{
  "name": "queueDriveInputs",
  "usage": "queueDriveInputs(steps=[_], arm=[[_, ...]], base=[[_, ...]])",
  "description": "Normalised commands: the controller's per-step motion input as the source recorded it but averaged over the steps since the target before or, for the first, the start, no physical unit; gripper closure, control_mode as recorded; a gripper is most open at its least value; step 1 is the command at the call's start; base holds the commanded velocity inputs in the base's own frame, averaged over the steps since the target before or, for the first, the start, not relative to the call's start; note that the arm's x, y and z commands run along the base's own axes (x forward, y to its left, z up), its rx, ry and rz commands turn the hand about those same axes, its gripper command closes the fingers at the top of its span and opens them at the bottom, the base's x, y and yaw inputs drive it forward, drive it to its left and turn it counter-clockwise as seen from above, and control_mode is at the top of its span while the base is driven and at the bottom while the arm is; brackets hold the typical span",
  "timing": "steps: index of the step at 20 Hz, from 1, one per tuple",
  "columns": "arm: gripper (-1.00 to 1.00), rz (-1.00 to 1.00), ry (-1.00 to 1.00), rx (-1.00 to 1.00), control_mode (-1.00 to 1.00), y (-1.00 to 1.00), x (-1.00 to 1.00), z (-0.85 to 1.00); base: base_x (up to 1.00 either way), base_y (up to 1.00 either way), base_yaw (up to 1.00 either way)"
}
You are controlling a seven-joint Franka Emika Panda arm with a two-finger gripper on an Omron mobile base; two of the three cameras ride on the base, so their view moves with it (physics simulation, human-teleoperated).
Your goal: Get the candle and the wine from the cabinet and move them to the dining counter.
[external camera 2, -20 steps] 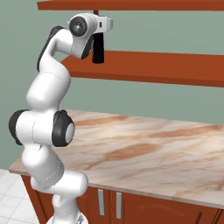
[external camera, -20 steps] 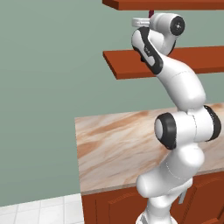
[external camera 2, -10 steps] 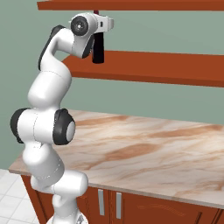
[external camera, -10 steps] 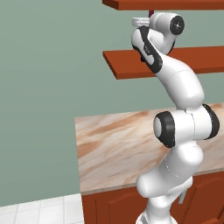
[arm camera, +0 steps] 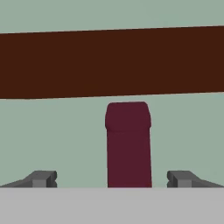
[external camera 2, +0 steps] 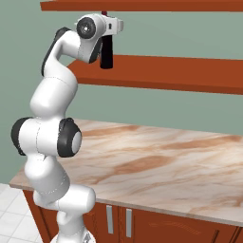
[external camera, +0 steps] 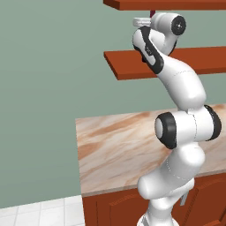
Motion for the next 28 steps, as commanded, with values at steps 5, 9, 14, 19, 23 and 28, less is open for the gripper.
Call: queueDriveInputs(steps=[5, 9, 14, 19, 23, 28], arm=[[1.00, 0.00, 0.00, 0.00, -1.00, 0.00, 0.00, 0.00], [1.00, 0.00, 0.00, 0.00, -1.00, 0.00, 0.00, 0.00], [1.00, 0.00, 0.00, 0.00, -1.00, 0.00, 0.00, 0.00], [1.00, 0.00, 0.00, 0.00, -1.00, 0.00, 0.00, 0.00], [1.00, 0.00, 0.00, 0.00, -1.00, 0.00, 0.00, 0.00], [1.00, 0.00, 0.00, 0.00, -1.00, 0.00, 0.00, 0.00]], base=[[0.00, 0.00, 0.00], [0.00, 0.00, 0.00], [0.00, 0.00, 0.00], [0.00, 0.00, 0.00], [0.00, 0.00, 0.00], [0.00, 0.00, 0.00]])
